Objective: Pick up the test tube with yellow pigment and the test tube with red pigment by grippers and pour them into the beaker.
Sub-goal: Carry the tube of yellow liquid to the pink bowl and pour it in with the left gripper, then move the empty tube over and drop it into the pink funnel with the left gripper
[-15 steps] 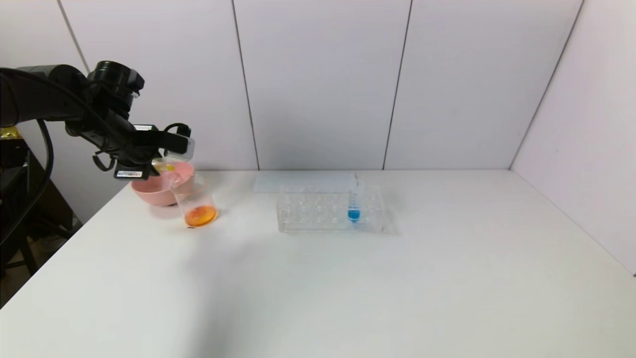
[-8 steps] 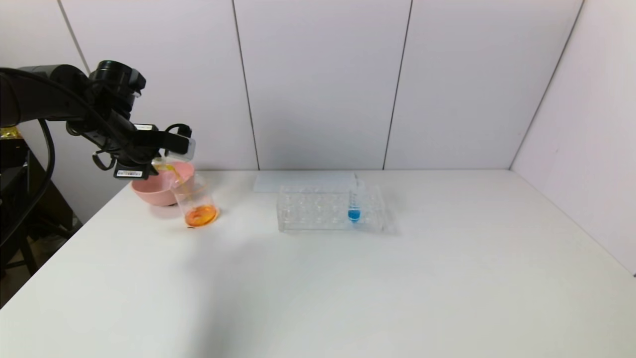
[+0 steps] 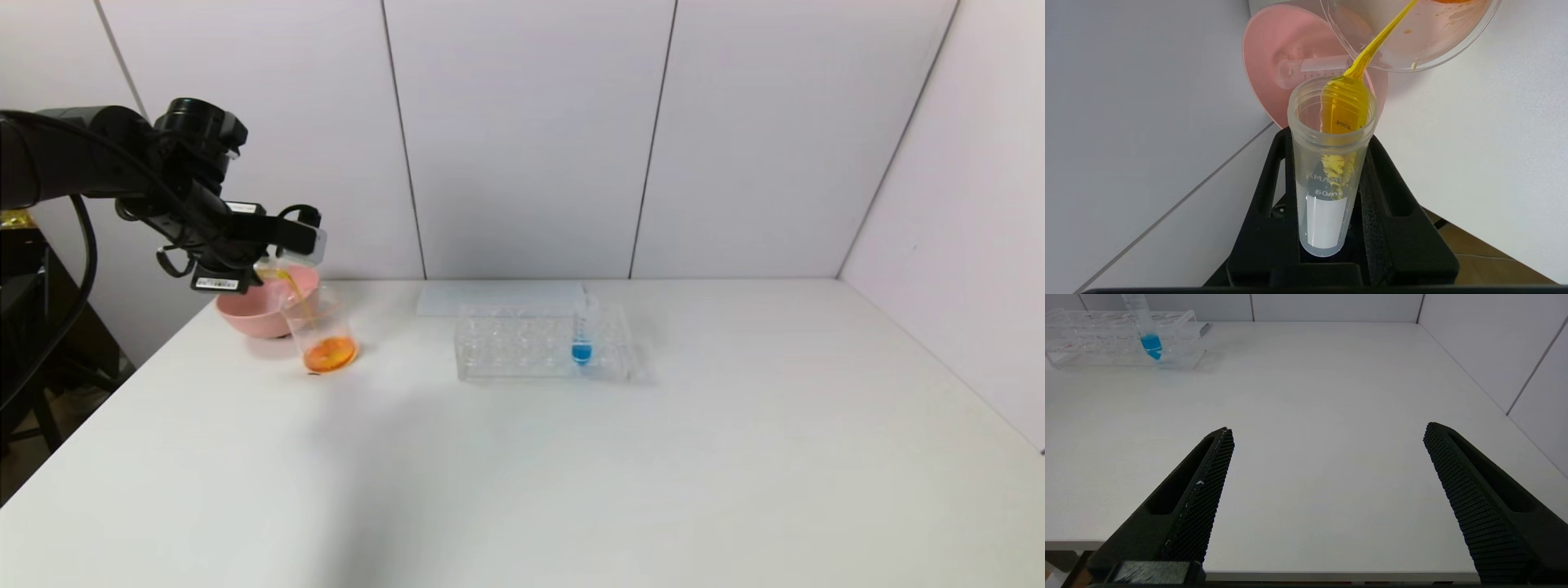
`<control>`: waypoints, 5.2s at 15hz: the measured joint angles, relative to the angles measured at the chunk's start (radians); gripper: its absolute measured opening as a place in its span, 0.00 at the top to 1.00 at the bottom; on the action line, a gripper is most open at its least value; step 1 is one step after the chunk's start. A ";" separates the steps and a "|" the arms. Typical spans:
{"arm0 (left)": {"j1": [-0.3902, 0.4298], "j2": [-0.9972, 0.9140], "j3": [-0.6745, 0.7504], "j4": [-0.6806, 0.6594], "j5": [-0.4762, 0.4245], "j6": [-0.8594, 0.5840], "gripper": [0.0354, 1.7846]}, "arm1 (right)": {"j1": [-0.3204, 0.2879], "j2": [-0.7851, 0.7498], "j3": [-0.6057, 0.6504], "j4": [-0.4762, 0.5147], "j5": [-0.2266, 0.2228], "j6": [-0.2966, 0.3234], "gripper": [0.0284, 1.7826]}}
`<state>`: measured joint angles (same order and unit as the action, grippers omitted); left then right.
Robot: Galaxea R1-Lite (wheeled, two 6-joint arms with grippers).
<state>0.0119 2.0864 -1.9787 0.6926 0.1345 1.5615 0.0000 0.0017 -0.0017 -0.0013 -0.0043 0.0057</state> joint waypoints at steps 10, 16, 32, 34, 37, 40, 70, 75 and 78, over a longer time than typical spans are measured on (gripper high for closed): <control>-0.023 0.004 0.000 -0.026 0.061 0.022 0.76 | 0.000 0.000 0.000 0.000 0.000 0.000 0.05; -0.027 0.006 0.000 -0.028 0.071 0.029 0.76 | 0.000 0.000 0.000 0.000 0.000 0.000 0.05; -0.043 0.008 0.000 -0.035 0.147 0.055 0.76 | 0.000 0.000 0.000 0.000 0.000 0.000 0.05; -0.046 0.008 0.000 -0.036 0.148 0.056 0.76 | 0.000 0.000 0.000 0.000 0.000 0.000 0.05; -0.048 0.008 0.000 -0.036 0.149 0.056 0.76 | 0.000 0.000 0.000 0.000 0.000 0.000 0.05; -0.048 0.007 0.000 -0.034 0.148 0.054 0.76 | 0.000 0.000 0.000 0.000 0.000 0.000 0.05; 0.015 -0.151 0.080 -0.164 -0.229 -0.858 0.76 | 0.000 0.000 0.000 0.000 0.000 0.000 0.05; 0.016 -0.157 0.196 -0.479 -0.238 -1.150 0.76 | 0.000 0.000 0.000 0.000 0.000 0.000 0.05; 0.015 -0.150 0.212 -0.542 -0.226 -1.260 0.76 | 0.000 0.000 0.000 0.000 0.000 0.000 0.05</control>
<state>0.0272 1.9368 -1.7664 0.1509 -0.0919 0.3015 0.0000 0.0017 -0.0017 -0.0009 -0.0043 0.0062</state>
